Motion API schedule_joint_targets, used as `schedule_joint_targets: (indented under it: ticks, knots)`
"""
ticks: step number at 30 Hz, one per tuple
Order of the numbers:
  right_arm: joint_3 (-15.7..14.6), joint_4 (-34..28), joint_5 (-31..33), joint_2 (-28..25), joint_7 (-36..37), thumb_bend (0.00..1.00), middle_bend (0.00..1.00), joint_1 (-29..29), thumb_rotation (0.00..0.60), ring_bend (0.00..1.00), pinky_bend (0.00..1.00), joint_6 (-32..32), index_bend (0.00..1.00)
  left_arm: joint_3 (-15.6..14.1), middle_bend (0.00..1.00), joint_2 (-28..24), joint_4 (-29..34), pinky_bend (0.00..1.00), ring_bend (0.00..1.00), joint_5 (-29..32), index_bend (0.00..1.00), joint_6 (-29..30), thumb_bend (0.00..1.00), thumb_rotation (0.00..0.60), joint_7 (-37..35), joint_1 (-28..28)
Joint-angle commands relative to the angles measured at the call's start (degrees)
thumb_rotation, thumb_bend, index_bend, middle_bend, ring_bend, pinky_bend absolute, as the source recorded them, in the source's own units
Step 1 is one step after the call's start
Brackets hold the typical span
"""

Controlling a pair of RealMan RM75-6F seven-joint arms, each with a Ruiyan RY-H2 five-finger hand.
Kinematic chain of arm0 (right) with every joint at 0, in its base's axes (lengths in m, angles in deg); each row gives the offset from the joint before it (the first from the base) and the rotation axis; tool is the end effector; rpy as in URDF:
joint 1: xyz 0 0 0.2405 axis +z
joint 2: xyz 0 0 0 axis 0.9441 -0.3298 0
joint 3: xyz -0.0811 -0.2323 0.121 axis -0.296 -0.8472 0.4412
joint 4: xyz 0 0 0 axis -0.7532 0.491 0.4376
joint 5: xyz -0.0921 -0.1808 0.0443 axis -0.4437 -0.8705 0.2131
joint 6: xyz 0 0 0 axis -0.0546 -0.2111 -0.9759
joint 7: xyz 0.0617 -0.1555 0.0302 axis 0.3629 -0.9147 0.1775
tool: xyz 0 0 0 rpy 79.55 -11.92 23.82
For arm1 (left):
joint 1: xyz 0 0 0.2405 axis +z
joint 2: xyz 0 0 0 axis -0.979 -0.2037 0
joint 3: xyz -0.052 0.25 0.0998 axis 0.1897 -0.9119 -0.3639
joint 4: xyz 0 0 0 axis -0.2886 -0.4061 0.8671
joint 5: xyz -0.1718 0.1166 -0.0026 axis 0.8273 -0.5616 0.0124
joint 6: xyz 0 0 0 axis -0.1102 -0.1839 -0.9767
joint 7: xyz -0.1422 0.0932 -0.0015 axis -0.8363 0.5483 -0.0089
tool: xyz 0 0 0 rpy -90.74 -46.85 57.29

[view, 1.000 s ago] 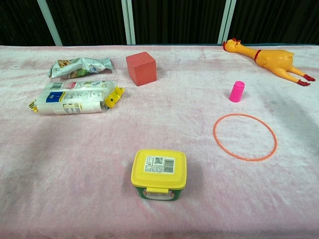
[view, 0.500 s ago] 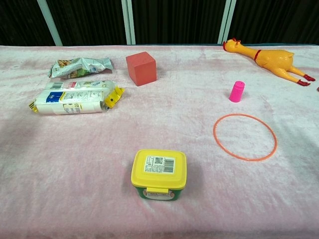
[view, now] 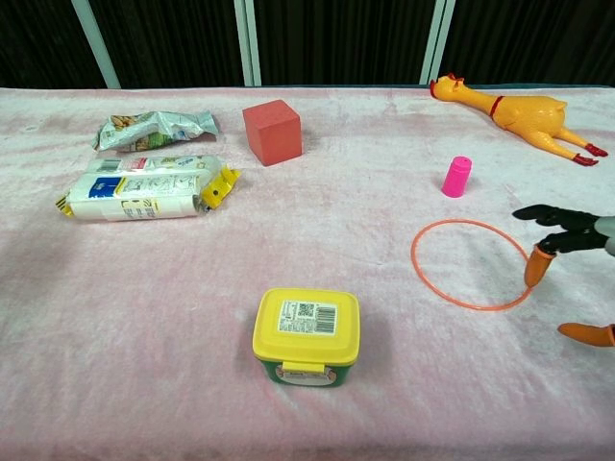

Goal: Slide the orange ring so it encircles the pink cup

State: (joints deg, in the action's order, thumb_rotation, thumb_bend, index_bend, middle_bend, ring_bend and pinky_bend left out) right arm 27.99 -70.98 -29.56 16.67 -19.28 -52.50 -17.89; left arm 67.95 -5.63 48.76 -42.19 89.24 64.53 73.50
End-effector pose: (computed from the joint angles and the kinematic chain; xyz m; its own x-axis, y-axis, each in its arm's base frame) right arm -0.2689 -0.2455 0.0116 0.3244 -0.3483 0.8795 -0.9255 -0.3091 0.2189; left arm -0.3180 0.1938 0.1688 0.4244 0.0142 0.9054 0.9052 0.0196 -0.4246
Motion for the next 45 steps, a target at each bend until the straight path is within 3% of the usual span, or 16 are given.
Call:
schedule_joint_targets:
  ticks: [1, 17, 45]
  knots:
    - [0.8, 1.5, 1.3, 1.7, -0.5, 0.21, 0.0, 0.9, 0.6, 0.06, 0.19, 1.5, 0.48, 0.0, 0.13, 0.1, -0.1, 0.0, 0.0, 0.1, 0.22, -0.2, 0.33, 0.6, 0.2, 0.0]
    - [3.8, 9.0, 6.6, 7.3, -1.3, 0.27, 0.0, 4.0, 0.6, 0.06, 0.19, 6.2, 0.5, 0.4, 0.13, 0.5, 0.0, 0.0, 0.0, 0.3, 0.22, -0.9, 0.33, 0.6, 1.9, 0.2]
    - [2.7, 12.2, 6.0, 10.2, 0.9, 0.27, 0.0, 4.4, 0.6, 0.06, 0.19, 5.0, 0.57, 1.2, 0.12, 0.5, 0.1, 0.0, 0.0, 0.2, 0.22, -0.8, 0.33, 0.6, 2.5, 1.0]
